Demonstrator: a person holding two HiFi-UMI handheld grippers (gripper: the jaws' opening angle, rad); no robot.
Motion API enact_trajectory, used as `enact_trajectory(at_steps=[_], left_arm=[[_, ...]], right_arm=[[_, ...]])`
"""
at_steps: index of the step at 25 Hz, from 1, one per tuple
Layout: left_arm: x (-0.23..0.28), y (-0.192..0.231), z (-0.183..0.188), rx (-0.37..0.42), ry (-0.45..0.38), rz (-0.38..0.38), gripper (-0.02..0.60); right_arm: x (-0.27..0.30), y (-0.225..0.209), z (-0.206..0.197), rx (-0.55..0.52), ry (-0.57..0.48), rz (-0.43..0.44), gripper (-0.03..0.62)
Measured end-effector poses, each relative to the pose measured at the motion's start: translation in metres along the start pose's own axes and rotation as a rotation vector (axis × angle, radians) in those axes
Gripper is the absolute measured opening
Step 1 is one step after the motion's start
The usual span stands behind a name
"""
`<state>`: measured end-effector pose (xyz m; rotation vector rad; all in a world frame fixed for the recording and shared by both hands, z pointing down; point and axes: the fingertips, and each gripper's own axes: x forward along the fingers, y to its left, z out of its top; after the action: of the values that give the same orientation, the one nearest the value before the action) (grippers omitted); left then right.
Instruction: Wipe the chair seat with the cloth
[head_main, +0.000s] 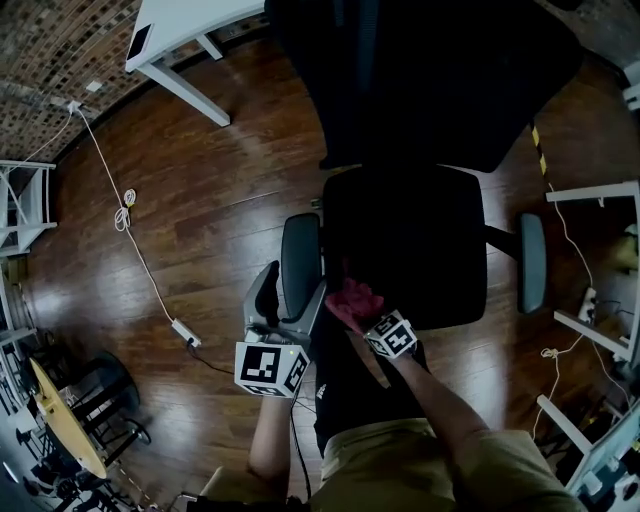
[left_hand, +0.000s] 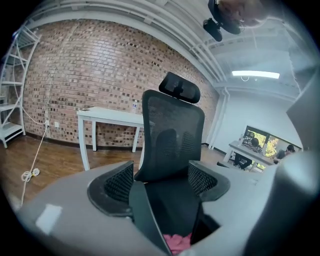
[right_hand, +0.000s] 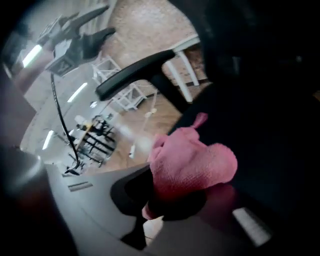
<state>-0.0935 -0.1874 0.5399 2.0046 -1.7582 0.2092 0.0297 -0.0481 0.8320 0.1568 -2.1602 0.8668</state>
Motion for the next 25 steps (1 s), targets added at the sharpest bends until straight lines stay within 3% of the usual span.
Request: enact_trajectory(at_steps=[2, 4, 7, 9, 11, 13, 17, 19, 21, 23, 25], left_arm=[[-0.004, 0.003, -0.003, 0.005, -0.002, 0.001, 0.325], [-0.008, 0.005, -0.007, 0.002, 0.005, 0.003, 0.324], [-0.014, 0.004, -0.01, -0.004, 0.019, -0.013, 0.324], [-0.017, 0.005, -0.008, -0.002, 0.025, -0.026, 0.324], [-0.017, 0.006, -0.004, -0.007, 0.02, -0.029, 0.325], [-0.012, 0.005, 0.001, -0.009, 0.01, -0.033, 0.325], [-0.003, 0.004, 0.006, -0.007, -0.012, -0.05, 0.325], [-0.002, 0.005, 0.007, -0.006, -0.012, -0.052, 0.325], [-0.003, 0.005, 0.009, -0.008, -0.007, -0.047, 0.325], [-0.005, 0.008, 0.007, -0.01, -0.005, -0.039, 0.325], [-0.009, 0.011, 0.002, -0.016, -0.004, -0.03, 0.325]], right_arm=[[0.041, 0.041, 0.014, -0.106, 0.035, 0.079, 0.021], [0.053, 0.036, 0.004, -0.142, 0.121, 0.032, 0.021], [0.01, -0.039, -0.046, -0.045, 0.201, -0.166, 0.021], [-0.057, -0.116, -0.109, 0.092, 0.275, -0.371, 0.021], [-0.136, -0.177, -0.154, 0.231, 0.274, -0.51, 0.021], [-0.204, -0.211, -0.159, 0.268, 0.238, -0.592, 0.021], [-0.269, -0.242, -0.18, 0.259, 0.345, -0.717, 0.021], [-0.269, -0.242, -0.185, 0.286, 0.357, -0.734, 0.02], [-0.247, -0.227, -0.172, 0.28, 0.31, -0.685, 0.02], [-0.193, -0.186, -0.137, 0.209, 0.215, -0.513, 0.02], [-0.123, -0.122, -0.092, 0.12, 0.13, -0.284, 0.02]])
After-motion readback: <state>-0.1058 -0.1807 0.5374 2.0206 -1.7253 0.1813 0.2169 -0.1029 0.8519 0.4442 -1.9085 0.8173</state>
